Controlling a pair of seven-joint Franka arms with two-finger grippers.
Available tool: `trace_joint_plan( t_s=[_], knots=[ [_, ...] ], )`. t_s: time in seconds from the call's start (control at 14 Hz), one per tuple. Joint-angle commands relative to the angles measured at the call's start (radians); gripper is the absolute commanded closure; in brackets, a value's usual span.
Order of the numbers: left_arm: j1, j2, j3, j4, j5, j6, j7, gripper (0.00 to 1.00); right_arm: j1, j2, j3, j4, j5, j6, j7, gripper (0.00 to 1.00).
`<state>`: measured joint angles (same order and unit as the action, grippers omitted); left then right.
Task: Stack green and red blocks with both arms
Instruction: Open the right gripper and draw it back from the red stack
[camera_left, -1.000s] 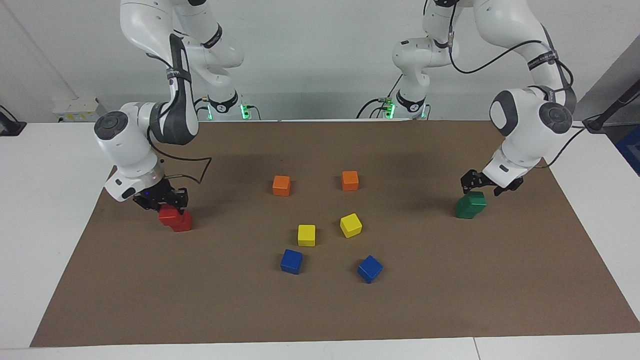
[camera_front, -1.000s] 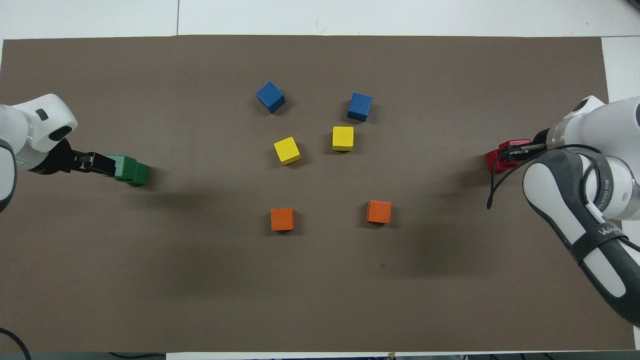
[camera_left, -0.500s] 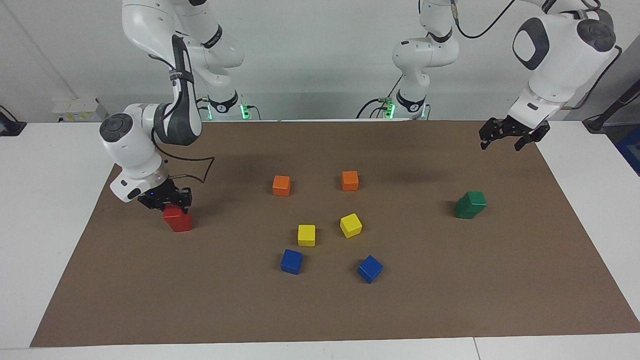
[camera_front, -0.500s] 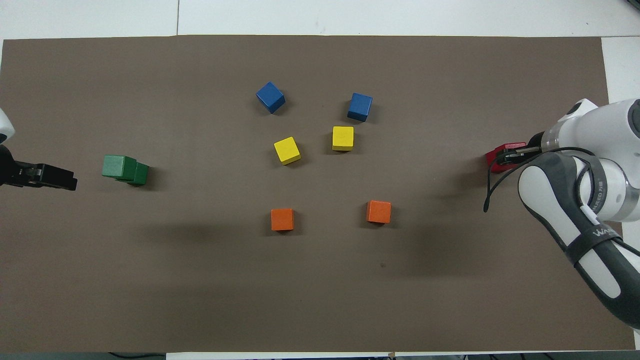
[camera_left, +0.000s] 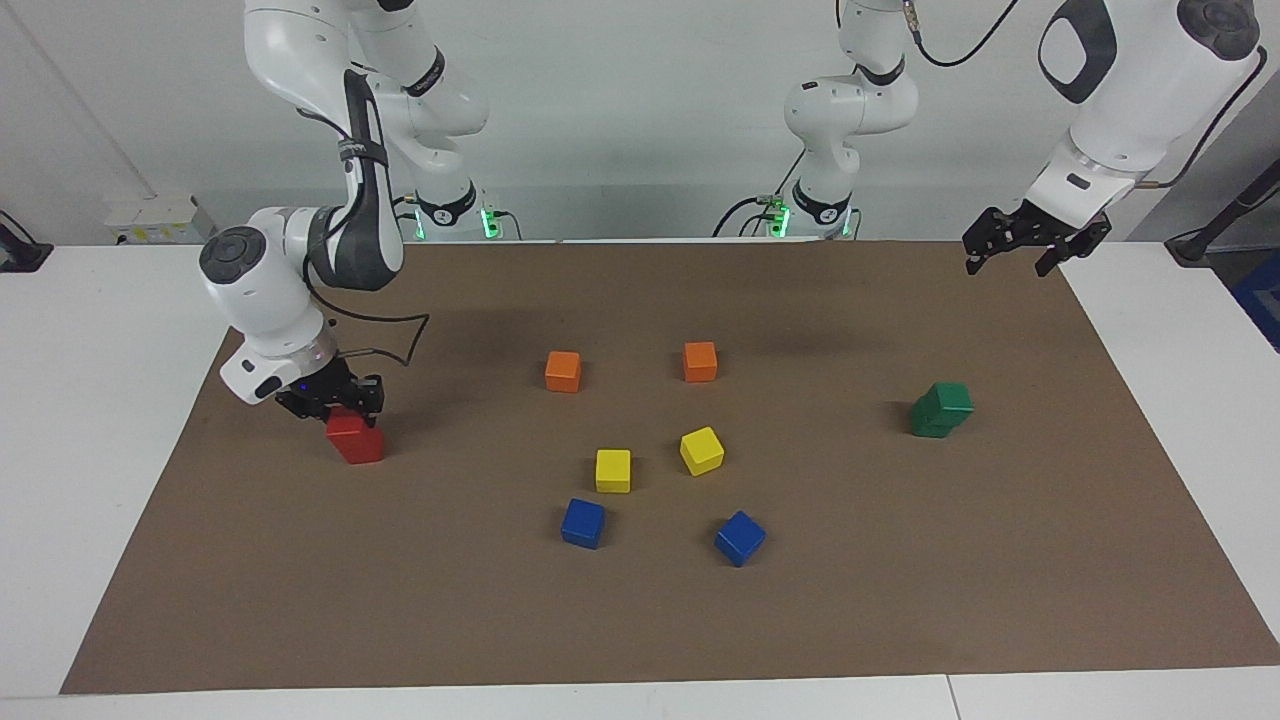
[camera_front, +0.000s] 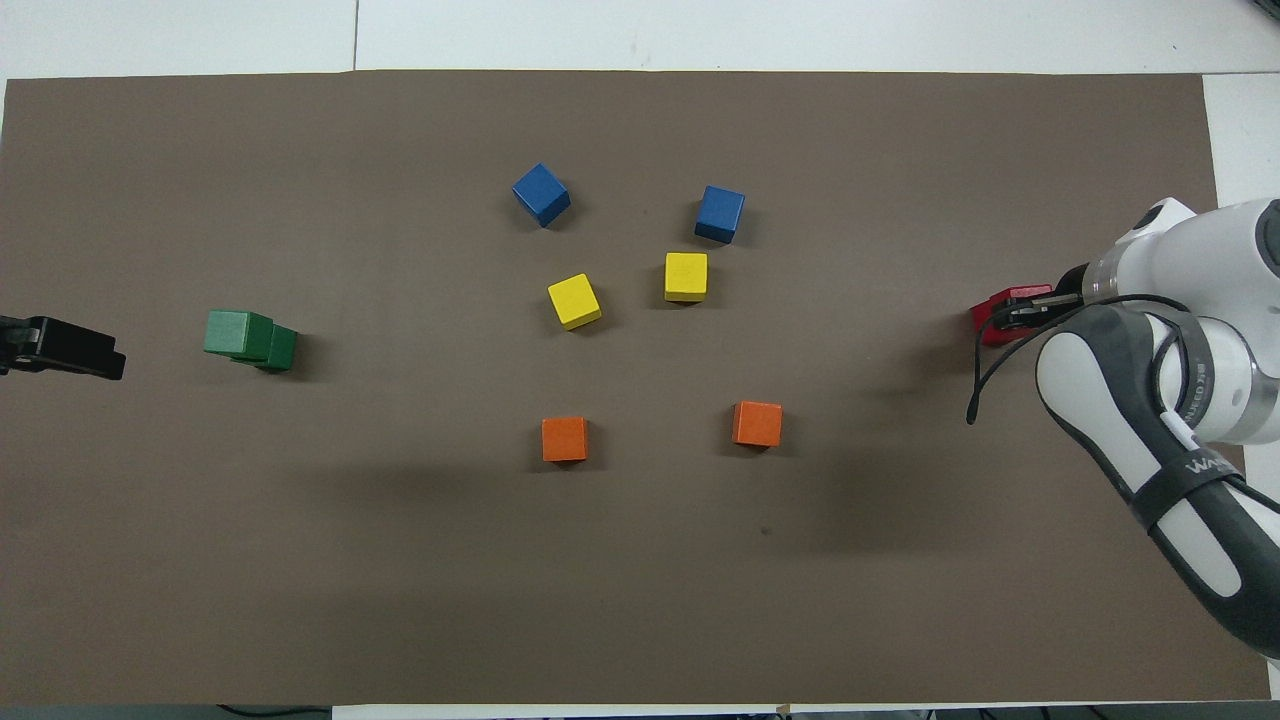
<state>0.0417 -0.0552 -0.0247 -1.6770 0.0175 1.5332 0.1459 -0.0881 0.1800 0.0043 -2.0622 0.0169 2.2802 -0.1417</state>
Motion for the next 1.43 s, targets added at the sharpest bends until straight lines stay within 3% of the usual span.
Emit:
trace_joint_plan(
  t_s=[0.0, 0.57, 1.0, 1.36],
  knots=[
    [-0.052, 0.043, 0.015, 0.054, -0.008, -0.038, -0.049, 0.0, 0.013, -0.01, 0.003, -0.019, 0.011, 0.016, 0.023, 0.0],
    [-0.106, 0.063, 0.095, 0.086, -0.028, -0.024, -0.075, 0.0, 0.005, -0.004, 0.005, 0.02, 0.008, -0.007, 0.027, 0.0],
    [-0.1, 0.075, 0.095, 0.151, -0.028, -0.099, -0.077, 0.0, 0.016, -0.105, 0.017, 0.085, 0.017, -0.134, 0.043, 0.0],
    [-0.103, 0.049, 0.094, 0.088, -0.024, -0.05, -0.075, 0.0, 0.014, -0.172, 0.025, 0.145, 0.017, -0.226, 0.042, 0.0]
  ],
)
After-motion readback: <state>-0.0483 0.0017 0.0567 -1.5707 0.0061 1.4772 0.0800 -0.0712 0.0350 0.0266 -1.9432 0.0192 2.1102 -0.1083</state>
